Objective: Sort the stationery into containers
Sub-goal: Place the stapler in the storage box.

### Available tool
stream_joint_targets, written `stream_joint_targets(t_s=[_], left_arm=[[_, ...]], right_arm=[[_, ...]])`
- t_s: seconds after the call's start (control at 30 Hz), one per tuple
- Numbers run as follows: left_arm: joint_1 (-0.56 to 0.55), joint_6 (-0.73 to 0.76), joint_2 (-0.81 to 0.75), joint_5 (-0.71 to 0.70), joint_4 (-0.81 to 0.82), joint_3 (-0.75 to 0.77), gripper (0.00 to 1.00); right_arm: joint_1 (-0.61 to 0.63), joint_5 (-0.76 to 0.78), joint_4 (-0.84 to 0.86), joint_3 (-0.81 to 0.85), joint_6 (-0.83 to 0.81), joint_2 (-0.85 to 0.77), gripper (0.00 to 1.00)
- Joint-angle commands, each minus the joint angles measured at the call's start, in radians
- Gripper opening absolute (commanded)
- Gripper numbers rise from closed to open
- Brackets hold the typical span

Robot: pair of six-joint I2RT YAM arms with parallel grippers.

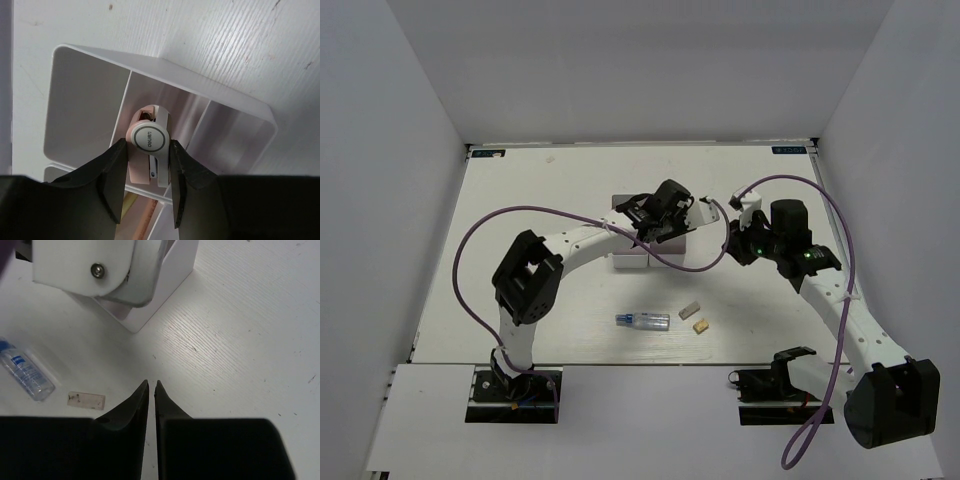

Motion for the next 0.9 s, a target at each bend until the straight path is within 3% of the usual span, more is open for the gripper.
stream_joint_targets(t_s=[0.0, 0.13, 0.2, 0.37, 0.47, 0.7, 0.83, 0.87], left_arm=[[0.012, -0.016, -0.047, -0.010, 0.009, -0.018, 0.27], [0.015, -0.027, -0.048, -0.016, 0.021, -0.025, 0.41], [0.015, -0.024, -0.048, -0.017, 0.024, -0.026, 0.41], [0.015, -0.030, -0.051, -0.025, 0.030, -0.015, 0.65], [0.015, -0.033, -0.048, -0.030, 0.027, 0.002, 0.69], [0.013, -0.058, -0.065, -0.017, 0.022, 0.034, 0.64], [-0.005, -0.087, -0.134, -0.030, 0.050, 0.022, 0.51], [-0.007, -0.100, -0.145, -0.037, 0.058, 0.018, 0.45]], right_arm=[[-0.002, -0.032, 0.034, -0.003, -0.004, -0.015, 0.12], [-0.005, -0.032, 0.035, -0.006, -0.006, -0.015, 0.12], [-0.005, -0.033, 0.034, -0.006, -0.006, -0.014, 0.12], [-0.005, -0.035, 0.034, -0.004, -0.006, -0.011, 0.12], [-0.008, -0.038, 0.032, -0.004, -0.006, -0.009, 0.12], [-0.008, -0.039, 0.029, -0.004, -0.007, -0.009, 0.12], [-0.010, -0.050, 0.028, -0.008, -0.010, -0.011, 0.12], [-0.010, -0.056, 0.026, -0.006, -0.009, -0.011, 0.17]])
